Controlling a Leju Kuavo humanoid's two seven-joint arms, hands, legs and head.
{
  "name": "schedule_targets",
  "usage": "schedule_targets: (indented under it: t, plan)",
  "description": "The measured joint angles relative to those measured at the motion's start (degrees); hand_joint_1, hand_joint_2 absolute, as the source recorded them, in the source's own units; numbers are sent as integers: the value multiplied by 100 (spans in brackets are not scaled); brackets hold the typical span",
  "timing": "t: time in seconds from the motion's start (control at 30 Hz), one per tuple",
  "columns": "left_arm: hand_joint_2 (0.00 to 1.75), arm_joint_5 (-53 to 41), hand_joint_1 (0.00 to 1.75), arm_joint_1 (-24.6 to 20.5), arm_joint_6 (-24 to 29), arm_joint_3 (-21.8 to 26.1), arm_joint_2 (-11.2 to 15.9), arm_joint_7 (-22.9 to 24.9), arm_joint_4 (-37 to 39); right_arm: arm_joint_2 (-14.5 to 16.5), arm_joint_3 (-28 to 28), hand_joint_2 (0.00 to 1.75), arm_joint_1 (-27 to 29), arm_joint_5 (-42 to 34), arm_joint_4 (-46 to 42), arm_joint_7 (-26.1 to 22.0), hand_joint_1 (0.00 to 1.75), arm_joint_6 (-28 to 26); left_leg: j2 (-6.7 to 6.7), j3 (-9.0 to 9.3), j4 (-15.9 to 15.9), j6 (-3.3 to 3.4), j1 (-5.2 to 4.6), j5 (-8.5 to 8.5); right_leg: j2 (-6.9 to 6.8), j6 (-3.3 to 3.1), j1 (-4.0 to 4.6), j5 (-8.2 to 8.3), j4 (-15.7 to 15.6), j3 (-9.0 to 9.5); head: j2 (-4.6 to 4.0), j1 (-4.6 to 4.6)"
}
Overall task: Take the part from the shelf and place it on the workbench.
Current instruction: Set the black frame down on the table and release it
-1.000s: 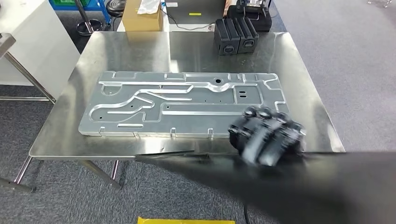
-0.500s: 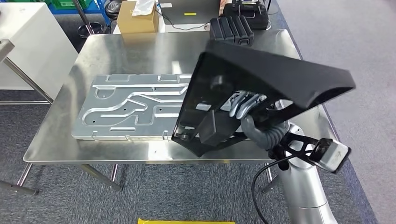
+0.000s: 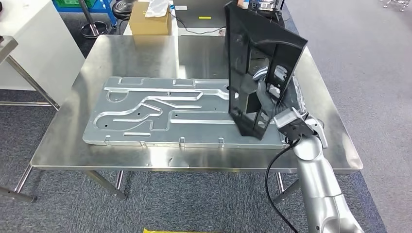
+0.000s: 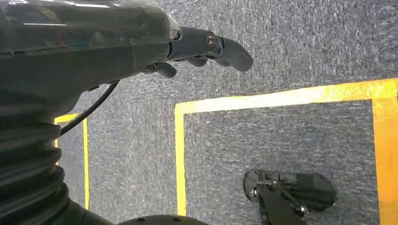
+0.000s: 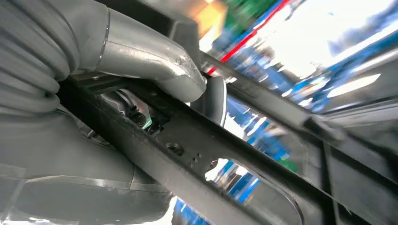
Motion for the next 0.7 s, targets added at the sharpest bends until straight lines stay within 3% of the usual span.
schedule_targets:
  t: [0.07,0.1,0.13,0.2,0.27,0.33,0.4,0.47,0.53,0.57,0.6,0.63,0.7]
  plan:
    - [175,-13,0,7,-19,0,-2,-2,0,-18,3,175,-54,285,152,123,175,-308,-2,-6,3,18,-9,2,0,18,-6,-241,625,-313,0,3]
    - [175,-20,0,13,-31,0,-4,-7,0,-19,2,175,-71,353,215,148,175,-421,-2,-5,7,18,-11,3,-1,20,-6,-213,699,-350,0,3]
    - [175,-27,0,16,-45,0,-7,-13,0,-20,-7,175,-86,382,264,154,175,-511,-3,-4,14,16,-14,3,-2,14,-6,-92,565,-280,0,4]
    - [175,-32,0,17,-66,0,-22,-32,0,-28,-48,175,-109,352,309,119,175,-629,-9,-2,38,1,-24,1,-12,-38,5,249,-161,99,-1,4]
    - [175,-34,0,17,-73,0,-40,-48,0,-35,-114,175,-102,268,300,60,175,-676,-24,-9,67,-45,-48,-12,-23,-95,29,421,-718,377,-1,-1]
    - [175,-38,0,21,-70,0,-48,-55,0,-36,-208,175,-58,159,251,1,175,-696,-33,-15,72,-107,-55,-13,-23,-136,52,443,-818,412,0,-3]
    - [175,-41,0,27,-65,0,-46,-57,0,-38,-319,175,13,45,138,-58,175,-707,-31,-44,117,-165,-50,-45,-28,-191,19,486,-853,417,0,-3]
    - [175,-44,0,27,-58,0,-44,-64,0,-38,-416,175,95,-78,-35,-123,175,-693,-27,-224,508,-223,-39,-304,-40,-234,-23,526,-889,415,-1,-30]
    - [175,-57,0,30,-59,0,-42,-75,0,-37,-501,175,198,-190,-240,-182,175,-658,-25,-565,1269,-276,-8,-696,-49,-247,-22,530,-889,399,-1,-54]
    - [175,-68,0,35,-63,0,-39,-84,0,-37,-537,175,255,-233,-350,-204,175,-643,-24,-713,1589,-295,5,-803,-51,-246,-23,528,-887,394,-1,-54]
    - [175,-79,0,39,-66,0,-37,-93,0,-36,-566,175,310,-268,-463,-223,175,-632,-24,-789,1738,-309,14,-802,-49,-241,-25,522,-883,393,-1,-54]
    - [175,-91,0,42,-69,0,-33,-106,0,-36,-588,175,355,-294,-572,-237,175,-626,-24,-763,1659,-313,21,-683,-43,-233,-28,512,-878,398,-1,-54]
    - [175,-115,0,44,-80,-1,-27,-135,0,-36,-624,175,404,-310,-765,-242,175,-607,-24,-458,949,-295,27,-257,-30,-199,-39,479,-865,420,-1,-54]
